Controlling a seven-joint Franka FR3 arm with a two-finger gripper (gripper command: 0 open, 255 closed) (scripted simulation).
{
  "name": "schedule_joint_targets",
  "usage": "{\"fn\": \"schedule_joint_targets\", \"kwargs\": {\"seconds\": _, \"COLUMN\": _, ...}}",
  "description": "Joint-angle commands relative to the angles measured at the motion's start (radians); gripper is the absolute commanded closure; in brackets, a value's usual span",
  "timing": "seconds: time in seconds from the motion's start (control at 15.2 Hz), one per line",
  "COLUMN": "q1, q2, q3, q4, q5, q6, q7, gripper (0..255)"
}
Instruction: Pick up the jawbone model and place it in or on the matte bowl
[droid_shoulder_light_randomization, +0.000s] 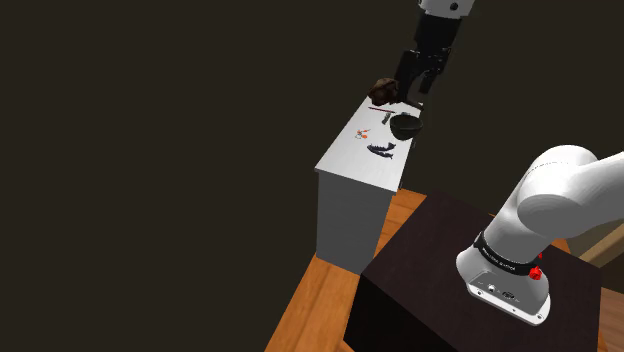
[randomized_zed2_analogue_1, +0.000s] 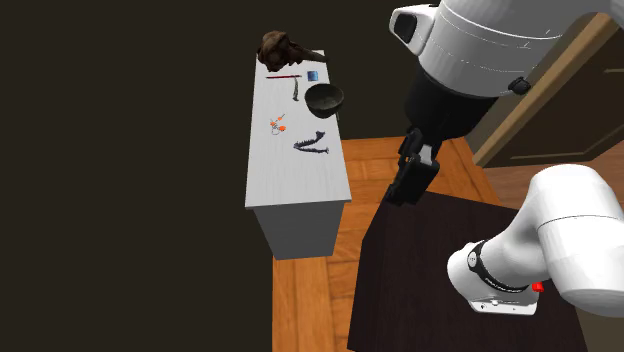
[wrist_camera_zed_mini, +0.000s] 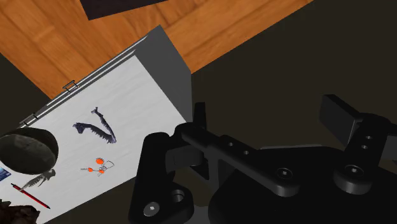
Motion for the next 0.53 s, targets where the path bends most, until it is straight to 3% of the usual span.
{"fn": "schedule_joint_targets", "kwargs": {"seconds": 0.0, "q1": 0.0, "q2": 0.0, "q3": 0.0, "q4": 0.0, "q5": 0.0, "q6": 0.0, "q7": 0.0, "gripper": 0}}
{"fn": "schedule_joint_targets", "kwargs": {"seconds": 0.46, "q1": -0.03, "q2": 0.089, "q3": -0.074, "q4": -0.115, "q5": -0.083, "q6": 0.182, "q7": -0.138, "gripper": 0}}
